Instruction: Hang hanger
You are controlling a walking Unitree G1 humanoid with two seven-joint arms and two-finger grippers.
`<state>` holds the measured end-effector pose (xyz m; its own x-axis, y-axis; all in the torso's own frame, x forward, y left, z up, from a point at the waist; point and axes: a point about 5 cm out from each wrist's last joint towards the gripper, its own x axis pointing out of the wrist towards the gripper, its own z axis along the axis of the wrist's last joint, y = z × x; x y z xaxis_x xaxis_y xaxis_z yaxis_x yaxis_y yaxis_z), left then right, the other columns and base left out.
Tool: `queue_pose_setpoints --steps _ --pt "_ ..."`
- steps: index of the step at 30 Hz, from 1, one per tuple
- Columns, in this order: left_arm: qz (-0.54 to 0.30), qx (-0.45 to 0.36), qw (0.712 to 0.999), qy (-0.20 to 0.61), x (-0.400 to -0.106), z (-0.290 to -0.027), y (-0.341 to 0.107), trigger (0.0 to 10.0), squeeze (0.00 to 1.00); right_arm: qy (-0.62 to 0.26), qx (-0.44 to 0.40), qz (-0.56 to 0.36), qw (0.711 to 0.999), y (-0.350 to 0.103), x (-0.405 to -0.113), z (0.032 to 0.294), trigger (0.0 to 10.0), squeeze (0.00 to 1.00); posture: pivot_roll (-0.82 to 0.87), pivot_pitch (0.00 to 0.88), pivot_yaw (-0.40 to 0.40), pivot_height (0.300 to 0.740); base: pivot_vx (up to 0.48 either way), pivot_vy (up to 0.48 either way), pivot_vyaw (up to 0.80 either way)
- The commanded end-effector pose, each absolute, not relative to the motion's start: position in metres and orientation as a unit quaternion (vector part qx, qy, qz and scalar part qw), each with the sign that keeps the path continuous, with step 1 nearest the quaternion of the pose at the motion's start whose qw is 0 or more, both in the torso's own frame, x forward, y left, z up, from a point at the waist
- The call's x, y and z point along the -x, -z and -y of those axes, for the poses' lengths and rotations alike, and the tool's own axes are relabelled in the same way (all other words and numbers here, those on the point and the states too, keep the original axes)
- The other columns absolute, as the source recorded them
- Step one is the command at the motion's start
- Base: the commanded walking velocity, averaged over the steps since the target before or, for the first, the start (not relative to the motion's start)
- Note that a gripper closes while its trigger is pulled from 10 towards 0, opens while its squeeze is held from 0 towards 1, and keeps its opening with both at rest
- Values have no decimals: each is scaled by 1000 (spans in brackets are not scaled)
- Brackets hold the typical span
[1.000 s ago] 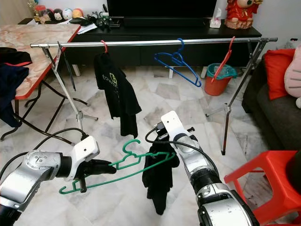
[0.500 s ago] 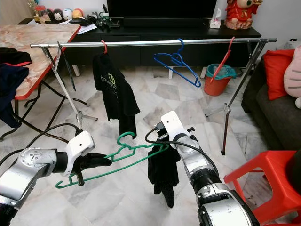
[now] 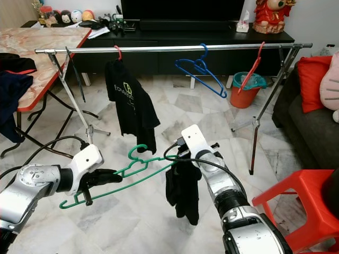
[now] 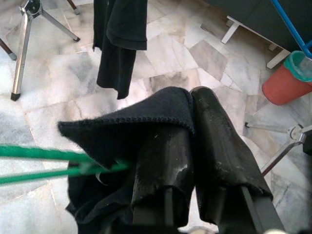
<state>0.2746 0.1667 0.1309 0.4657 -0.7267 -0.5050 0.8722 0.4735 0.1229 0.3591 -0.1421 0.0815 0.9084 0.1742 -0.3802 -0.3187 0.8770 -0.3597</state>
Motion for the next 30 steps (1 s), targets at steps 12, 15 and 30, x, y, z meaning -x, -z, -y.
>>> queue_pose_setpoints --steps 12,15,30 --pt "-168 -196 858 443 -289 -147 -126 10000 0 -148 207 -155 955 -87 -360 125 10000 0 -87 0 -28 740 0 0 0" --pt "-168 -204 865 426 -292 -146 -124 10000 0 -151 205 -153 955 -88 -360 122 10000 0 -88 0 -29 740 0 0 0" --pt "-188 -242 882 358 -305 -145 -110 10000 0 -153 201 -149 956 -91 -359 112 10000 0 -91 0 -24 740 0 0 0"
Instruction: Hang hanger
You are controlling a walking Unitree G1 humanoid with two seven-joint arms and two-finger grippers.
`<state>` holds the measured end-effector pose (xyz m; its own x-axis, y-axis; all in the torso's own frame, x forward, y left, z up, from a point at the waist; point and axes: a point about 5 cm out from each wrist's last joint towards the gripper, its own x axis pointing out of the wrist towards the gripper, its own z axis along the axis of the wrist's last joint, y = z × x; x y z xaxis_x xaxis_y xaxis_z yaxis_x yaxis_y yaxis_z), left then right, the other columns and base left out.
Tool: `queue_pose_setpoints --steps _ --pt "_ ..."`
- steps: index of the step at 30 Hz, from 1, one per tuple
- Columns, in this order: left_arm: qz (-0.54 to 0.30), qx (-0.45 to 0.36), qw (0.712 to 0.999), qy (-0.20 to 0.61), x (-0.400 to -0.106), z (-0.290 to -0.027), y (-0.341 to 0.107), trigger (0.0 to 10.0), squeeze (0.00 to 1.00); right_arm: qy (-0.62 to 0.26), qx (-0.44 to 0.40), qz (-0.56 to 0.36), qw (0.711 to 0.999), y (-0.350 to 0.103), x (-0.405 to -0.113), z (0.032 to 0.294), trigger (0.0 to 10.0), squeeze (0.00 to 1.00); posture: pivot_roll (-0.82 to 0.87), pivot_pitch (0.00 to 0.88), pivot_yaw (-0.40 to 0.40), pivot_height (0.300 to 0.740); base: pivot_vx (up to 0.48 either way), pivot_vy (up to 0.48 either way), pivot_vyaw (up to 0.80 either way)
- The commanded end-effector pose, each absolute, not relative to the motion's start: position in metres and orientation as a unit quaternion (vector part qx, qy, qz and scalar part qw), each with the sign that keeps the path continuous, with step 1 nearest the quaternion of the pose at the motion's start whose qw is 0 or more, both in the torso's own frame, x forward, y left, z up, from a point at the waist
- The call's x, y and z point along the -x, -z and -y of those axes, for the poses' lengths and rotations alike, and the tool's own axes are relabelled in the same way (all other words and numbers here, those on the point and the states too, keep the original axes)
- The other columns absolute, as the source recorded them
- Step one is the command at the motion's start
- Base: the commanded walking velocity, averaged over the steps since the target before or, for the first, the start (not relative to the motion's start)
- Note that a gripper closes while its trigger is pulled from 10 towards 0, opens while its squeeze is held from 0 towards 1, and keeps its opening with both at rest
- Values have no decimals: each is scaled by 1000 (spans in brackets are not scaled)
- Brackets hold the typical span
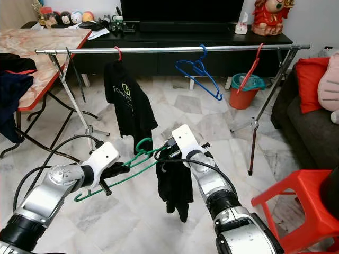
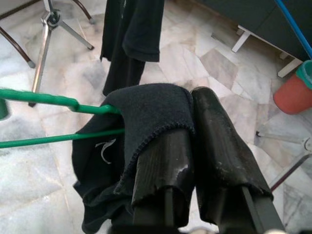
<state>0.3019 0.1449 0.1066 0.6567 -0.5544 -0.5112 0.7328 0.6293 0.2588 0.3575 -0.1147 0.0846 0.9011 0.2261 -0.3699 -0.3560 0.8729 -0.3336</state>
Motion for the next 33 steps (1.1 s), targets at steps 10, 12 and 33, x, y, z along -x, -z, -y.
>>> queue_pose_setpoints --steps 10,12,33 --pt "-169 -189 858 447 -294 -120 -113 10000 0 -197 194 -136 951 -94 -354 90 10000 0 -93 0 -21 740 0 0 0" --pt "-171 -183 848 466 -291 -118 -113 10000 0 -203 194 -134 950 -94 -354 87 10000 0 -93 0 -21 740 0 0 0" --pt "-210 -172 815 512 -279 -121 -107 10000 0 -244 219 -108 939 -107 -355 84 10000 0 -95 0 -13 740 0 0 0"
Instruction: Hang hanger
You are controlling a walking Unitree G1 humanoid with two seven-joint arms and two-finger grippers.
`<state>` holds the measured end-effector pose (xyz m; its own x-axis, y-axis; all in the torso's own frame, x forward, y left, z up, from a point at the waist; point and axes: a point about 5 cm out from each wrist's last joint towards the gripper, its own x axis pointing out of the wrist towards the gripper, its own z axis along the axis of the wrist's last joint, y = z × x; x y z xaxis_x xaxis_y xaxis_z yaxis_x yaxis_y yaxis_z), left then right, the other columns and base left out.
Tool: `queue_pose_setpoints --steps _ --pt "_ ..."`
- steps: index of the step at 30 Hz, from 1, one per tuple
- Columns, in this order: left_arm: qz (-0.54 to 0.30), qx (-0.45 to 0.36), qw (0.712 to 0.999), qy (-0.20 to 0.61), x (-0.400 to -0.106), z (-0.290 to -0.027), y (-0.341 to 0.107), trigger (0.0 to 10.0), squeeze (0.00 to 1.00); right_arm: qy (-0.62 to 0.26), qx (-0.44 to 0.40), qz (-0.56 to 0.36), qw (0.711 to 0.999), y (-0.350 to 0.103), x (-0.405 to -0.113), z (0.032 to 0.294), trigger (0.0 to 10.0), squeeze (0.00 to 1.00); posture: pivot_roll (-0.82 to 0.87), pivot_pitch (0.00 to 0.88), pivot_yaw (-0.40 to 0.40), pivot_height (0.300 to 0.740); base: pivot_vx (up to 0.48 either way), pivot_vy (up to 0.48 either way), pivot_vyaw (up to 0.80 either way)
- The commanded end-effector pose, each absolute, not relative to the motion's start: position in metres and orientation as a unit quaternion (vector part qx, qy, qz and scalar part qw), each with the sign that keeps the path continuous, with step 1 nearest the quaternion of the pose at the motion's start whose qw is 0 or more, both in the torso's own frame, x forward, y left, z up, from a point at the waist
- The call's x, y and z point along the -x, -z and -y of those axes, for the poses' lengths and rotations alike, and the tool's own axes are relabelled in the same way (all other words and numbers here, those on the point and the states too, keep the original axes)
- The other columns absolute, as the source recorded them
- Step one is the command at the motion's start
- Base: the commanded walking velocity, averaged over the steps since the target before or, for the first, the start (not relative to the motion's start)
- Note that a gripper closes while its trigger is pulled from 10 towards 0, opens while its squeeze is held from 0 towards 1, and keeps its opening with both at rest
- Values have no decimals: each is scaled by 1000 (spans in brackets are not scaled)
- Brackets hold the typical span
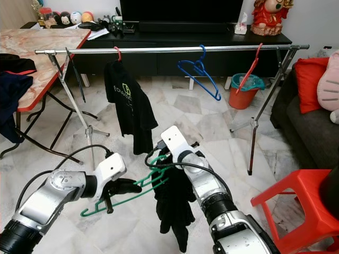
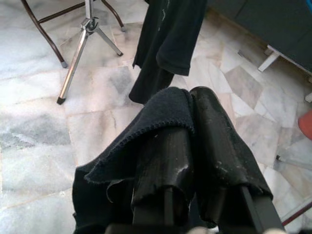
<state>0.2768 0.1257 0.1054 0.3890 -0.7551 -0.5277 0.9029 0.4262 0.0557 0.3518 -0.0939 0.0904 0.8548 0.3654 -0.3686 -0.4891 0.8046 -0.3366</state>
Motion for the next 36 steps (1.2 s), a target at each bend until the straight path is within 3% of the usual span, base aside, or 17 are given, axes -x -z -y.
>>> queue_pose_setpoints --steps 1,9,15,20,23,24,28,36 --pt "-209 -173 813 516 -278 -121 -107 10000 0 -247 220 -107 938 -107 -355 84 10000 0 -97 0 -13 740 0 0 0" --pt "-202 -174 826 496 -283 -114 -103 10000 0 -282 223 -108 927 -107 -350 74 10000 0 -101 0 -15 740 0 0 0" --pt "-179 -180 871 420 -301 -108 -103 10000 0 -281 207 -111 931 -109 -349 70 10000 0 -100 0 -17 740 0 0 0" --pt "-182 -178 884 393 -306 -100 -103 10000 0 -273 201 -113 934 -110 -349 70 10000 0 -102 0 -17 740 0 0 0" --pt "-193 -166 875 412 -303 -94 -101 10000 0 -276 202 -113 933 -110 -349 69 10000 0 -102 0 -18 740 0 0 0" --pt "-200 -169 857 443 -296 -89 -99 10000 0 -279 204 -113 932 -110 -348 69 10000 0 -102 0 -18 740 0 0 0" --pt "-215 -185 833 474 -287 -87 -93 10000 0 -279 207 -113 931 -111 -348 70 10000 0 -102 0 -19 740 0 0 0" --pt "-240 -210 840 438 -292 -101 -89 10000 0 -208 218 -106 948 -118 -360 93 10000 0 -99 0 -17 740 0 0 0"
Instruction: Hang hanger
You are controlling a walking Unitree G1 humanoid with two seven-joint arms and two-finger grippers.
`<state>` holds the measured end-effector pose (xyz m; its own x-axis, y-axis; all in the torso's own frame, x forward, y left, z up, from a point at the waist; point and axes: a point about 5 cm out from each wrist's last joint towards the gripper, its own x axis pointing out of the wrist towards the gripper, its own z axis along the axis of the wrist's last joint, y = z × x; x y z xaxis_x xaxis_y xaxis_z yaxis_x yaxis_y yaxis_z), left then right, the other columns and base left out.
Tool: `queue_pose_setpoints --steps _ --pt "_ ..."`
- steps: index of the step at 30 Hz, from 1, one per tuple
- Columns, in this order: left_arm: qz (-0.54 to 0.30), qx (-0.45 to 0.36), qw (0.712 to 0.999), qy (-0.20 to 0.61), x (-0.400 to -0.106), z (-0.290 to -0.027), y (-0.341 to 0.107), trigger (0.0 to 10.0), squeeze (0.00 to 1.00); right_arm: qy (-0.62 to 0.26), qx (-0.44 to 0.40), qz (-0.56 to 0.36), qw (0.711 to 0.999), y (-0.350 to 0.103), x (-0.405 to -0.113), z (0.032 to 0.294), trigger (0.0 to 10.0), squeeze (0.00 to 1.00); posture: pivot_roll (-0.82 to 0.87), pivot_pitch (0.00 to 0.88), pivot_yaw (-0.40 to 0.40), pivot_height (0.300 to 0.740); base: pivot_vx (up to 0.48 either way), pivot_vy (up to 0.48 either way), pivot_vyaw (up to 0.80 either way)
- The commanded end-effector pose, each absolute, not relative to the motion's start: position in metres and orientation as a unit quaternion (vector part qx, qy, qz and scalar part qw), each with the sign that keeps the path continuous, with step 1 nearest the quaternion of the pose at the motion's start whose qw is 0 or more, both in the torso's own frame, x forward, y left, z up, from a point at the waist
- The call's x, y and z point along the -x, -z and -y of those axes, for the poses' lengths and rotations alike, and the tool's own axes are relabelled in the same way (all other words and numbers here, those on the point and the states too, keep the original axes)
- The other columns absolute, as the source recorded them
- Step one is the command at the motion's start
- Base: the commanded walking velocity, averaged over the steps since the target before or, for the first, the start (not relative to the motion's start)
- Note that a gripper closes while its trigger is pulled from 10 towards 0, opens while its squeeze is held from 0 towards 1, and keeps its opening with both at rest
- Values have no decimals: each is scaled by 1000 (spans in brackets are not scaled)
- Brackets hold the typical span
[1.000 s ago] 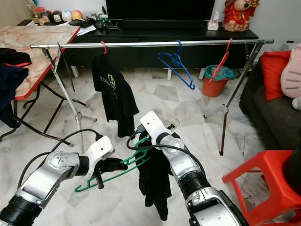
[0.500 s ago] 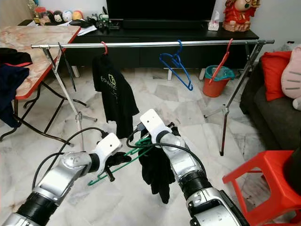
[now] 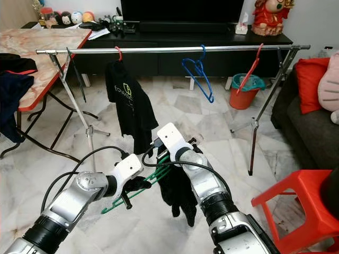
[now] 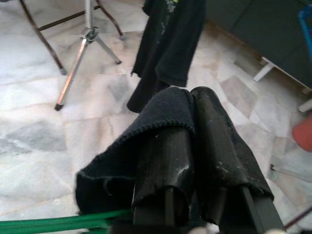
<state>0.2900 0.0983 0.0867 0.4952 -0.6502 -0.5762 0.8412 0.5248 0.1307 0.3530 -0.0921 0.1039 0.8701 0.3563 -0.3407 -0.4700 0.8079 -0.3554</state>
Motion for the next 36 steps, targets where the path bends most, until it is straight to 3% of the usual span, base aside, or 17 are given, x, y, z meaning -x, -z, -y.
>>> queue_pose_setpoints --steps 1,7,20,27,36 --pt "-240 -210 840 438 -292 -101 -89 10000 0 -208 218 -106 948 -118 -360 93 10000 0 -99 0 -17 740 0 0 0" --pt "-277 -237 823 436 -289 -119 -85 10000 0 -157 219 -101 958 -122 -366 109 10000 0 -99 0 -13 740 0 0 0" --pt "-298 -239 820 426 -287 -122 -81 10000 0 -176 214 -86 957 -127 -366 101 10000 0 -97 0 -17 740 0 0 0" --pt "-254 -225 860 381 -303 -117 -88 10000 0 -215 180 -95 955 -125 -359 87 10000 0 -103 0 -18 740 0 0 0" --pt "-274 -230 880 312 -312 -121 -84 10000 0 -211 176 -96 957 -125 -358 83 10000 0 -103 0 -20 740 0 0 0"
